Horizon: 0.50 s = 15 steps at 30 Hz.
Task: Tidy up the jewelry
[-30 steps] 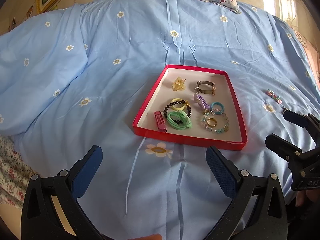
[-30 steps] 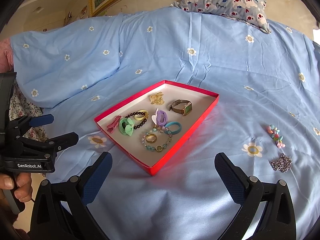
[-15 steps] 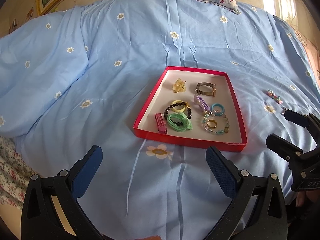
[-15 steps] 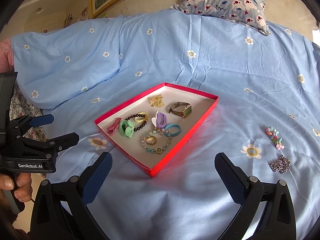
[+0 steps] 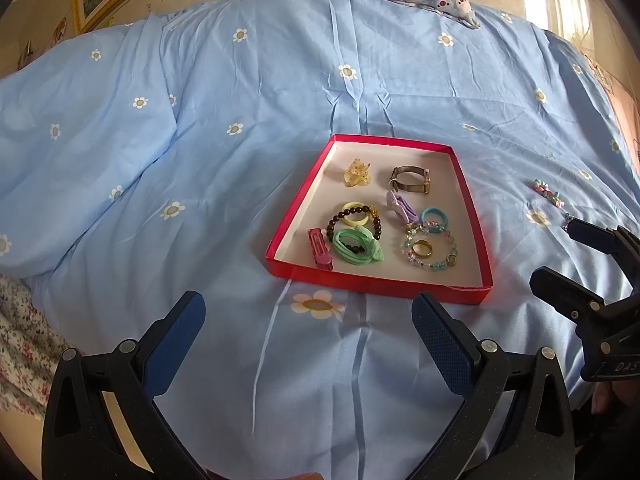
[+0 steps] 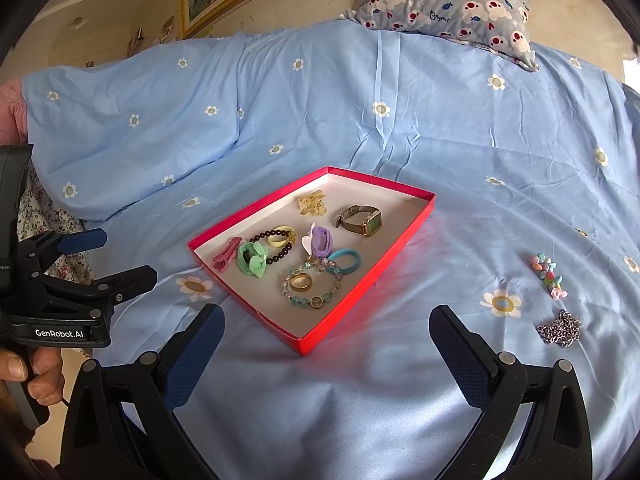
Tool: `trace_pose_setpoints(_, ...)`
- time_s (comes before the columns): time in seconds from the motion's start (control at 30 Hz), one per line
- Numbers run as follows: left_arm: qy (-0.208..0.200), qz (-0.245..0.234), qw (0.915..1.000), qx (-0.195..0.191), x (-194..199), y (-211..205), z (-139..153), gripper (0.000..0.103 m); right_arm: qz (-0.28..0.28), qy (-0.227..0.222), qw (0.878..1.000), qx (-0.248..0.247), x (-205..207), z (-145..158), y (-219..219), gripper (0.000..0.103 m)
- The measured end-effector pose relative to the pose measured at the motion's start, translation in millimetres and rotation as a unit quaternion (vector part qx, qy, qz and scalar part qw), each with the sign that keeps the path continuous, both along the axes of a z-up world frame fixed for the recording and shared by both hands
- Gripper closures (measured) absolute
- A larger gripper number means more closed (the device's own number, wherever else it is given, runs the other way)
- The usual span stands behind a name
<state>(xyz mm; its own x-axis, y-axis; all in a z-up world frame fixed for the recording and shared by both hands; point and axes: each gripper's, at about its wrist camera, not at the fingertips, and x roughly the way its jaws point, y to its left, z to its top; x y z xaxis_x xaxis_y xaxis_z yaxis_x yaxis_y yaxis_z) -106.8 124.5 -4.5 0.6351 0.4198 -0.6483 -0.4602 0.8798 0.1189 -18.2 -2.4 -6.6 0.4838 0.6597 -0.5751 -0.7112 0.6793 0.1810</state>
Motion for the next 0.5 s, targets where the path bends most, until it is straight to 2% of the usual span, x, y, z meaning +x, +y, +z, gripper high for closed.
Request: trace_pose_setpoints(0.5, 0.003, -0.002, 1.0000, 0.000, 0.7, -2.1, -0.1, 0.000, 0.000, 0.001, 1.000, 0.001, 0.5, 0.6, -0.4, 0.000)
